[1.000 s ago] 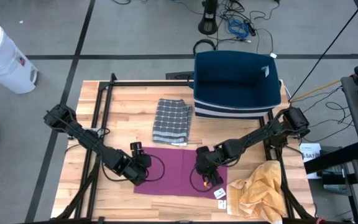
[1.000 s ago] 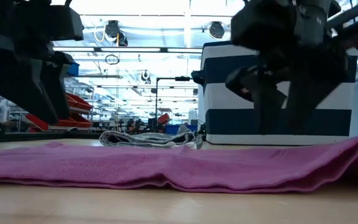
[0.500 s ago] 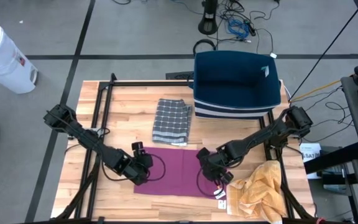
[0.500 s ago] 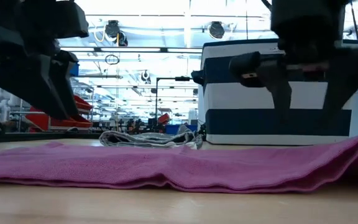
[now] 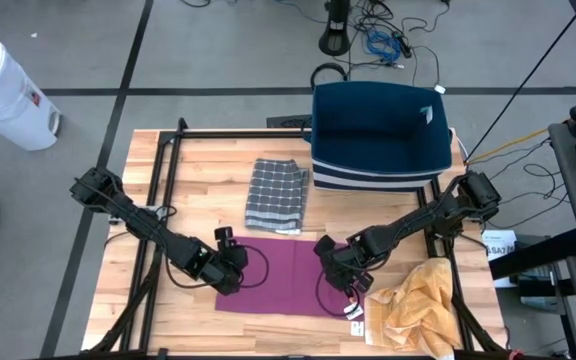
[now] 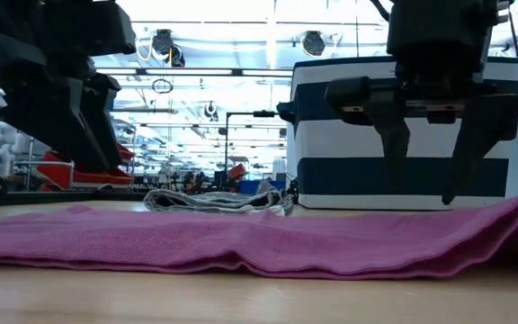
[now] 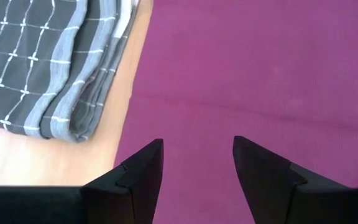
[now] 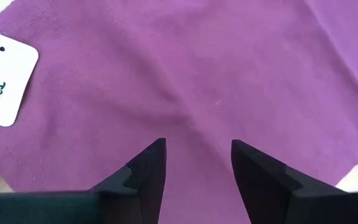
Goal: Fold towel
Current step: Fold the pink towel
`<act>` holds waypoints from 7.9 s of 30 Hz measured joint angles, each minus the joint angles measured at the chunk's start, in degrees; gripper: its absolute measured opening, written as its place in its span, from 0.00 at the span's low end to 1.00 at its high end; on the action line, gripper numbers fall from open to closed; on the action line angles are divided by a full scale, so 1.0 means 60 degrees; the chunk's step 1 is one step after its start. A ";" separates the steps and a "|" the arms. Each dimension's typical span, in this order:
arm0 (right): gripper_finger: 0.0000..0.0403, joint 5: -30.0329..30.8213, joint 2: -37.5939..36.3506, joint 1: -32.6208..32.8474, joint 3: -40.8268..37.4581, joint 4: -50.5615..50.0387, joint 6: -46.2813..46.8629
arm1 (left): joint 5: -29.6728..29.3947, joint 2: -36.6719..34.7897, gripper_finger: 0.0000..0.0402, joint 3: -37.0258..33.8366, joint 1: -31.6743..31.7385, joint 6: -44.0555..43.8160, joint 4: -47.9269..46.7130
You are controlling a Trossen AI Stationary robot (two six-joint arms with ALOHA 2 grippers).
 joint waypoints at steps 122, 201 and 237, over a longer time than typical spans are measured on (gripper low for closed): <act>0.00 0.1154 0.0337 -0.0742 0.3923 -0.0450 -0.2295 | 0.0085 0.0047 0.50 0.0004 -0.0112 0.0107 0.0054; 0.51 0.0981 0.3985 -0.0553 0.3909 0.5921 -0.1639 | -0.2846 0.0051 0.50 0.0004 -0.2510 -0.4786 -0.2718; 0.52 0.1706 0.5125 -0.0036 0.3920 0.7253 -0.1098 | -0.1715 0.0051 0.50 0.0004 -0.1316 -0.3321 -0.1311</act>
